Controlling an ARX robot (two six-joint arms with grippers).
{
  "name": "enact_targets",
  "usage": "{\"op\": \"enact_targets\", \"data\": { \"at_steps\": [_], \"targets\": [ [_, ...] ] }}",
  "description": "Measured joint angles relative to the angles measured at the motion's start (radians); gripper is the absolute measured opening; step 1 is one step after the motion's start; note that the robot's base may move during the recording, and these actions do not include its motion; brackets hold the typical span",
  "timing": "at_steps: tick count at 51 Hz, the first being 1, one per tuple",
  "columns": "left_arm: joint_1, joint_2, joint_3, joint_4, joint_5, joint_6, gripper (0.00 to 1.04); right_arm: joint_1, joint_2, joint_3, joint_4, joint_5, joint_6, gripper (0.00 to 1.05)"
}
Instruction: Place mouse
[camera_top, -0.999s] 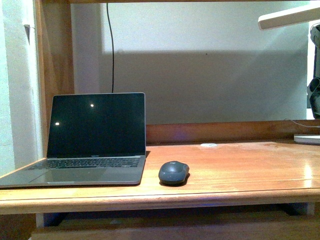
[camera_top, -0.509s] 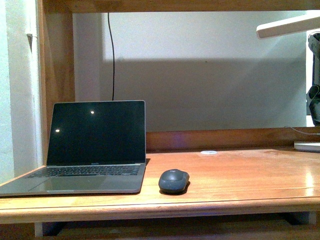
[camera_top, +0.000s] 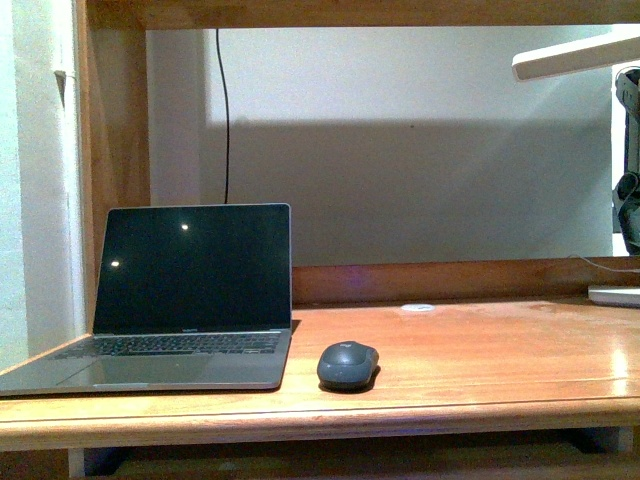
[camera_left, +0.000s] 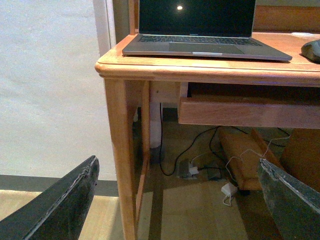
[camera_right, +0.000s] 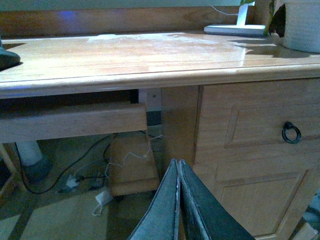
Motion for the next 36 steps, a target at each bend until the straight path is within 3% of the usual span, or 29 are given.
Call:
{"op": "enact_targets", "data": {
  "at_steps": [31, 36],
  "targets": [
    [0.000, 0.000, 0.000, 0.000, 0.000, 0.000, 0.97, 0.000, -0.169, 0.000, -0.169, 0.000, 0.000, 0.03],
    [0.000, 0.000, 0.000, 0.000, 0.000, 0.000, 0.97, 0.000, -0.281, 0.000, -0.318, 0.002, -0.001, 0.03]
  ]
}}
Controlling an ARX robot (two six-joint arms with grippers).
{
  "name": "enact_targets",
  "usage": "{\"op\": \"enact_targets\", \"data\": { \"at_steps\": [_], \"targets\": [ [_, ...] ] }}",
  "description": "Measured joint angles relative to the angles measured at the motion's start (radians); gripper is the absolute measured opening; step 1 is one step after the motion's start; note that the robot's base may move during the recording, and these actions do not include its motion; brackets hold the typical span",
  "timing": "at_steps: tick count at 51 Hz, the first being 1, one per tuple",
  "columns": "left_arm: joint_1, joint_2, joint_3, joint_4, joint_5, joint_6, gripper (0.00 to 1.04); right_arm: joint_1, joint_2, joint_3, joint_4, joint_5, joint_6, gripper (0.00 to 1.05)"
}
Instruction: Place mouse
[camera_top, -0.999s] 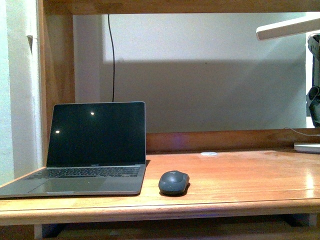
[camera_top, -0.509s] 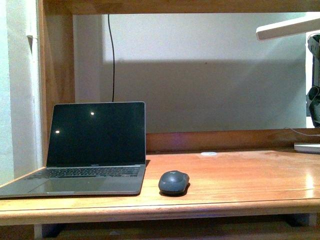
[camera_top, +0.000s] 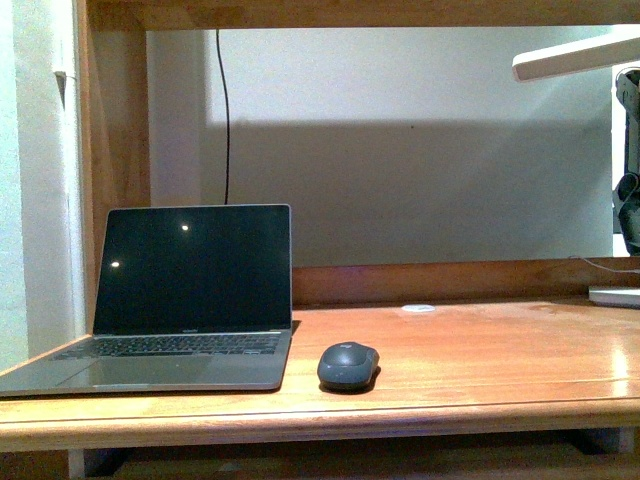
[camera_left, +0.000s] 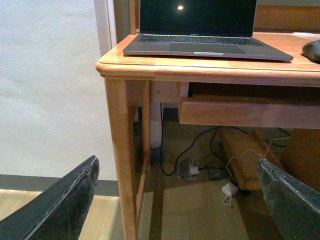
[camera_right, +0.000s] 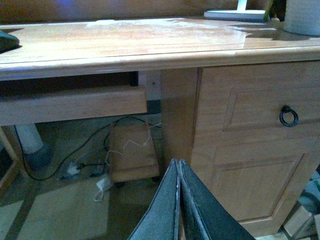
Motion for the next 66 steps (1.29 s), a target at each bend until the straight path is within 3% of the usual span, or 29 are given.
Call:
{"op": "enact_targets", "data": {
  "at_steps": [14, 26, 33, 42, 66],
  "targets": [
    [0.000, 0.000, 0.000, 0.000, 0.000, 0.000, 0.97, 0.000, -0.058, 0.000, -0.025, 0.000, -0.002, 0.04],
    [0.000, 0.000, 0.000, 0.000, 0.000, 0.000, 0.97, 0.000, -0.058, 0.000, -0.025, 0.000, -0.002, 0.44],
    [0.000, 0.000, 0.000, 0.000, 0.000, 0.000, 0.97, 0.000, -0.058, 0.000, -0.025, 0.000, -0.002, 0.73],
    [0.000, 0.000, 0.000, 0.000, 0.000, 0.000, 0.97, 0.000, -0.058, 0.000, -0.025, 0.000, -0.001, 0.98],
    [0.000, 0.000, 0.000, 0.000, 0.000, 0.000, 0.97, 0.000, -0.058, 0.000, -0.025, 0.000, -0.002, 0.97]
  ]
}}
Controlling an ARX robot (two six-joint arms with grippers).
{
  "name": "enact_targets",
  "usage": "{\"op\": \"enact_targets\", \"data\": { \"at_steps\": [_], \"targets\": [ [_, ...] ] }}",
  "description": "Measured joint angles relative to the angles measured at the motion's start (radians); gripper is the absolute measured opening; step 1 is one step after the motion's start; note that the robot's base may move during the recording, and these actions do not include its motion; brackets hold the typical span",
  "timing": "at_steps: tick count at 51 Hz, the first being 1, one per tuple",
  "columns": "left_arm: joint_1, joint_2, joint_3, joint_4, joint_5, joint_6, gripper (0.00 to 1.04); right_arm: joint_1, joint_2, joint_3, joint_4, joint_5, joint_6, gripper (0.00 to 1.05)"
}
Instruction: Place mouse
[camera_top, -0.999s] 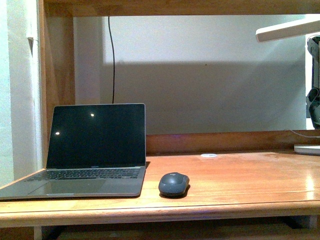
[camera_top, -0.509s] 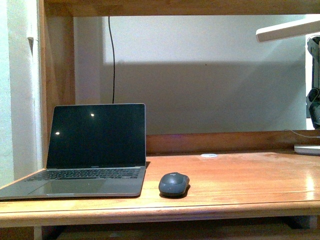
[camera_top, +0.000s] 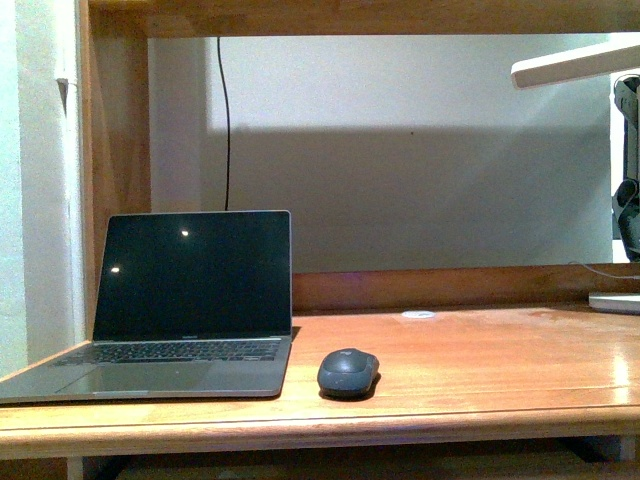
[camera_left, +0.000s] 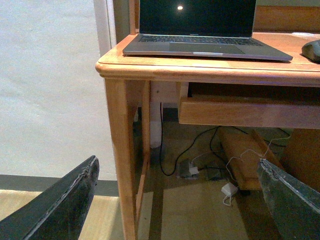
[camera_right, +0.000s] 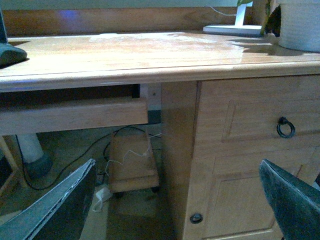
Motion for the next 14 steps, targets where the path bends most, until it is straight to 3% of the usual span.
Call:
{"op": "enact_targets", "data": {
  "at_steps": [14],
  "targets": [
    [0.000, 0.000, 0.000, 0.000, 0.000, 0.000, 0.97, 0.000, 0.000, 0.000, 0.000, 0.000, 0.000, 0.97]
  ]
}}
